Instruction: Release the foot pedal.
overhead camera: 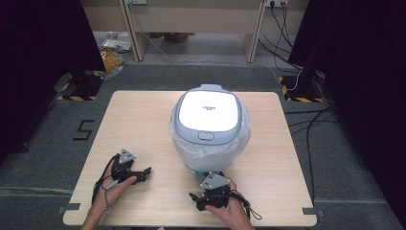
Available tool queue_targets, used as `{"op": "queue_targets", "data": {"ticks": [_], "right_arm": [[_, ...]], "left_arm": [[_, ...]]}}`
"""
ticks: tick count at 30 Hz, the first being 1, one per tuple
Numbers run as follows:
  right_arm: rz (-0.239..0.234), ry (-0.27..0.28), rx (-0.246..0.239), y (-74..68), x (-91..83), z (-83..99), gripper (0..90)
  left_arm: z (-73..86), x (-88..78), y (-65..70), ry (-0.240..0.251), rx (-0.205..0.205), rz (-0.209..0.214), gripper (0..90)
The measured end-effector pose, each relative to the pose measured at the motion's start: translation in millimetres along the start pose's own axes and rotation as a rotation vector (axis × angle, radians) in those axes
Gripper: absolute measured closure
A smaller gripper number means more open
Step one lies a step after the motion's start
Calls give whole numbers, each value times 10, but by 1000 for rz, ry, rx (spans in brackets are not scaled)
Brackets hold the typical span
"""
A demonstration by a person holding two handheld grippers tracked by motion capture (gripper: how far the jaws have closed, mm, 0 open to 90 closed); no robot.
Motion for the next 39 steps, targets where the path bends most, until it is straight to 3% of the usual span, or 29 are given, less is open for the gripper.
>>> {"op": "queue_targets", "data": {"ticks": [5,8,13,17,26,39], "right_arm": [[5,23,39,54,-151,-11,173],[12,23,35,94,-261,12,183],[64,37,54,222,-522,100,186],[121,42,97,354,-723,215,186],[223,59,152,650,-972,332,185],[288,-3,230,902,-999,608,183]], "left_arm": [[1,0,0,0,-1,0,118],[1,0,1,0,-1,0,118],[1,-2,2,0,-2,0,118],[2,-2,2,1,-2,0,118],[2,-1,2,2,-2,0,118],[2,-3,2,0,-1,0,118]]}}
Point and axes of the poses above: each handheld gripper's, and its own axes: x roughly forward along the jaws, z roughly out of its underside, y roughly to its right, the point moved 2 cm from there along x, roughly forward along the jaws, and after that the axes turned 4 degrees about y, right-handed, at the moved point
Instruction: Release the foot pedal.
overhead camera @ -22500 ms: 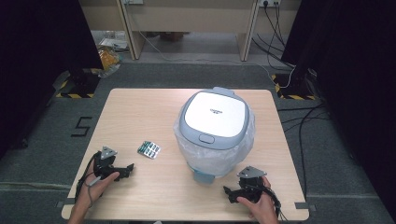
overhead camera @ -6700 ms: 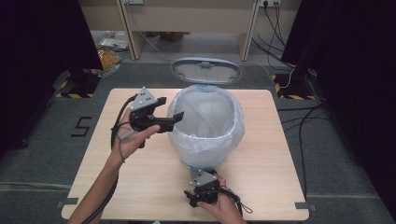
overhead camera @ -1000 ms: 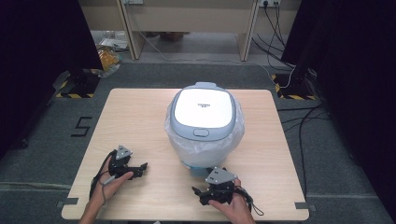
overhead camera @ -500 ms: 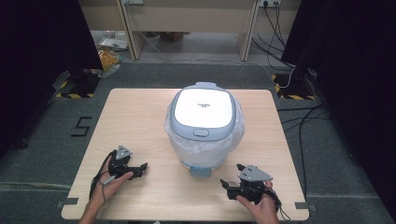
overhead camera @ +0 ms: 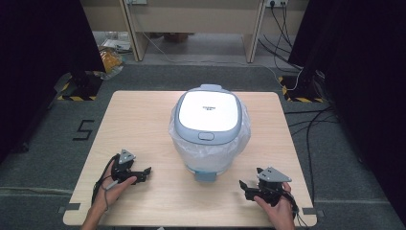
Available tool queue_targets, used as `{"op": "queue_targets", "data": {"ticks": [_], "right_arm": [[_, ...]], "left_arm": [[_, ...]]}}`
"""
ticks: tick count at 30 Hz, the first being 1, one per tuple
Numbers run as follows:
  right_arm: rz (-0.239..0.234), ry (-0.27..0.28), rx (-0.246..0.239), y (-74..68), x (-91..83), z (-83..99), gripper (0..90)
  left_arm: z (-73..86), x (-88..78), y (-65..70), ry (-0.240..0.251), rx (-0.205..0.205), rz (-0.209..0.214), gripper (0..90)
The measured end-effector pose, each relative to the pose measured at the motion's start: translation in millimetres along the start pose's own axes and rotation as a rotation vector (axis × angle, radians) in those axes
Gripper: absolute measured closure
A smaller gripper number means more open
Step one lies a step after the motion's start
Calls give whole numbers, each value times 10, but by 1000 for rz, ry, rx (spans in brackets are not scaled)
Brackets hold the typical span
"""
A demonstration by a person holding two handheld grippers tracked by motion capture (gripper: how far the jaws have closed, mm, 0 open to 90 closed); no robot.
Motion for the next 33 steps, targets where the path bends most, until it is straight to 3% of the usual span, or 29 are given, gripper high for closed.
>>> {"op": "queue_targets", "data": {"ticks": [8,14,19,33], "right_arm": [[12,-51,12,68,73,111,182],[13,-129,26,92,148,212,170],[15,-132,50,104,167,217,148],[19,-142,50,113,196,204,117]], "left_arm": [[1,2,0,2,-1,1,118],[1,0,0,0,-1,1,118],[0,0,0,0,-1,1,118],[1,1,0,1,-1,1,118]]}}
Point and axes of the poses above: each handheld gripper's, and its own axes: x roughly forward along the jaws, z roughly out of its underside, y roughly to its right, the point moved 2 cm from there along x, roughly forward along the jaws, and after that the axes turned 4 degrees about y, right-handed, at the moved point
